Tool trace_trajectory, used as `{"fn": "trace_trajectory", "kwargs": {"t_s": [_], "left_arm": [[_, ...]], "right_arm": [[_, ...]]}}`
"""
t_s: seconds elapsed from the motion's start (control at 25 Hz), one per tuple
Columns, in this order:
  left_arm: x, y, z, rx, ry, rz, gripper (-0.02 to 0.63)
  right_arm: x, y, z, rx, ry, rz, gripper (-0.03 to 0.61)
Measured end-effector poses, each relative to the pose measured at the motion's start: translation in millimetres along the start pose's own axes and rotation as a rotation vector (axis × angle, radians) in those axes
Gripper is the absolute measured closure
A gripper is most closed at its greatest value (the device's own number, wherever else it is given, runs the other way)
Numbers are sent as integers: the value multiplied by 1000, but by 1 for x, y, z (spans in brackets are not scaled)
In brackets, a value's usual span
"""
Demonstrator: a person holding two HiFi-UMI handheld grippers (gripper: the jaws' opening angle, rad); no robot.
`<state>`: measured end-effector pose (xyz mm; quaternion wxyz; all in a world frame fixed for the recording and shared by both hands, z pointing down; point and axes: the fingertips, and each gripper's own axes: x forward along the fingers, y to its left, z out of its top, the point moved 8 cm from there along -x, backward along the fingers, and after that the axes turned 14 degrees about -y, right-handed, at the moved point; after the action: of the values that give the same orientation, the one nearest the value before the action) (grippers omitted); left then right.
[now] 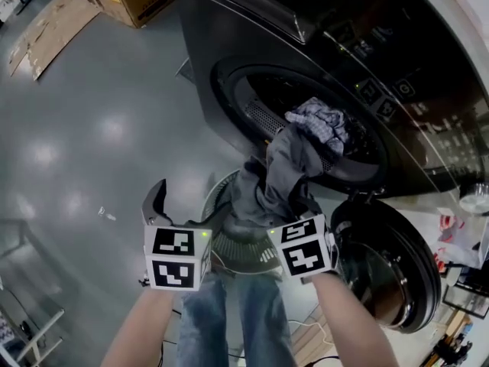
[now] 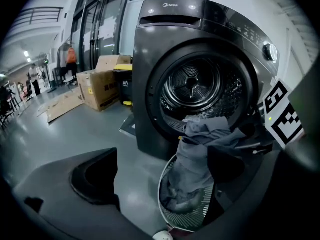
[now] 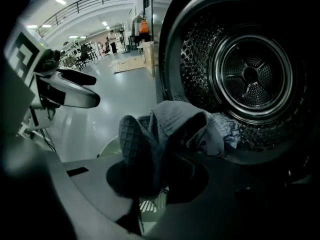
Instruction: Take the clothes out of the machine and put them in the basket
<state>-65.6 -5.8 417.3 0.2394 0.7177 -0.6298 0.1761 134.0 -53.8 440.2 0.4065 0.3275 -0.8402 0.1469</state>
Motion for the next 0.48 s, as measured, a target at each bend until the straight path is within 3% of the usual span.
{"fn": "trace_trajectory", "kwargs": {"t_s": [0.48], "left_arm": [[-23,-13,-8,-14,18,-14,48]], "right_arm": [[-47,53,-45,163,115,169,508]]}}
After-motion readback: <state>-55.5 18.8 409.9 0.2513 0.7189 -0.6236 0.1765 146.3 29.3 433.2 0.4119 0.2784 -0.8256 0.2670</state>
